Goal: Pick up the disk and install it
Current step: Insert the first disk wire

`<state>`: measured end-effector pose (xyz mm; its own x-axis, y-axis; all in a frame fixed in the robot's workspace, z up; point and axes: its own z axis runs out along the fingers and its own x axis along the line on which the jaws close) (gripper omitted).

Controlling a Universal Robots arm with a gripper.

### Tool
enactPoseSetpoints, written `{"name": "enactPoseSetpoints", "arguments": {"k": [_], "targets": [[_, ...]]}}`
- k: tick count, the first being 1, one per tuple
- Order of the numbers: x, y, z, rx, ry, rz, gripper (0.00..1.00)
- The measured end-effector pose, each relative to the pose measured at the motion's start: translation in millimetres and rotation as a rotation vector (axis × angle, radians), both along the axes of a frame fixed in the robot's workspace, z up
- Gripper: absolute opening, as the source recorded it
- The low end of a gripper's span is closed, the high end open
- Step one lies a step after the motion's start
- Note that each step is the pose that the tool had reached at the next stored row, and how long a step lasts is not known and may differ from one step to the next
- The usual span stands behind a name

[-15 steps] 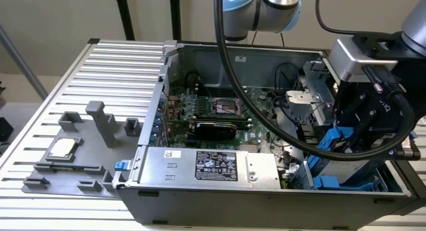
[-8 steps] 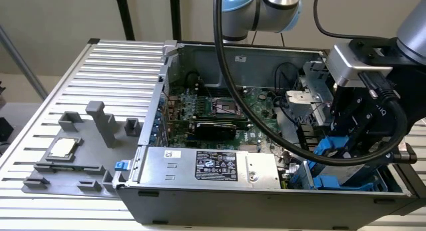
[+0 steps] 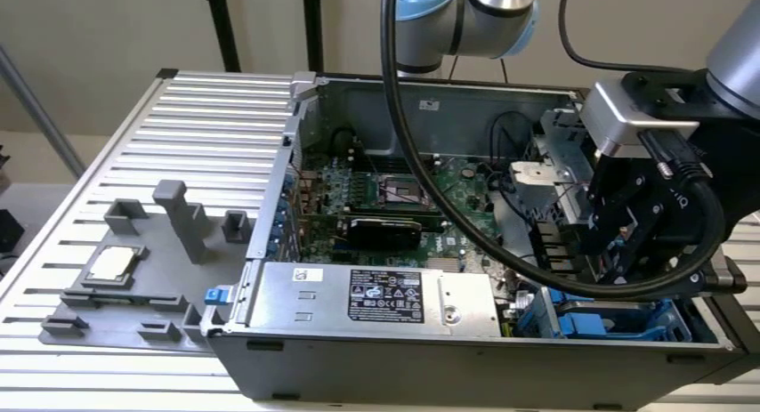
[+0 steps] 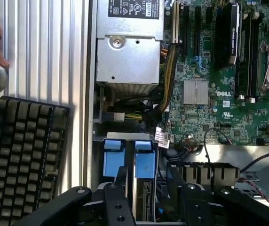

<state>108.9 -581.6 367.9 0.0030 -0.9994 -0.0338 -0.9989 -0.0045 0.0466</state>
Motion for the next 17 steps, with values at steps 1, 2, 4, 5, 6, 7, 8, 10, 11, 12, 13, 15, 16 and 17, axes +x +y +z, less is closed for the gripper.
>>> {"name": "enactPoseSetpoints", "arguments": {"k": [1,2,4,5,6,7,8,10,11,12,13,15,16,17], "targets": [[0.0,0.0,0.0,0.0001,0.0000,0.000,1.00],[0.0,0.0,0.0,0.0000,0.0000,0.000,1.00],[0.0,0.0,0.0,0.0000,0.0000,0.000,1.00],[0.0,0.0,0.0,0.0000,0.0000,0.000,1.00],[0.0,0.0,0.0,0.0000,0.0000,0.000,1.00],[0.0,0.0,0.0,0.0000,0.0000,0.000,1.00],[0.0,0.0,0.0,0.0000,0.0000,0.000,1.00],[0.0,0.0,0.0,0.0000,0.0000,0.000,1.00],[0.0,0.0,0.0,0.0001,0.0000,0.000,1.00],[0.0,0.0,0.0,0.0001,0.0000,0.000,1.00],[0.0,0.0,0.0,0.0000,0.0000,0.000,1.00],[0.0,0.0,0.0,0.0000,0.0000,0.000,1.00],[0.8,0.0,0.1,-0.0001,0.0000,0.000,1.00],[2.7,-0.1,0.2,0.0000,0.0001,0.000,1.00]]}}
